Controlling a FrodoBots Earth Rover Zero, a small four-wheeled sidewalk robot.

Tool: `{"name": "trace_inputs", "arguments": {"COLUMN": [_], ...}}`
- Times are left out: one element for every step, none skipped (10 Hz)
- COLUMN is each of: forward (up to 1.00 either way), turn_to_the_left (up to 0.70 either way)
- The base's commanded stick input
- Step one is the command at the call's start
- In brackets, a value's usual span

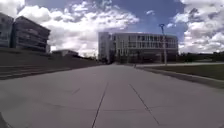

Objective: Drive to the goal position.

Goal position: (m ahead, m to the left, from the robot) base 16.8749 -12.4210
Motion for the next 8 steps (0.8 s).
{"name": "trace_inputs", "arguments": {"forward": [0.7, 0.7, 0.7, 0.7, 0.7, 0.7, 0.7, 0.7], "turn_to_the_left": [0.0, 0.0, 0.0, 0.0, 0.0, 0.0, 0.0, 0.0]}}
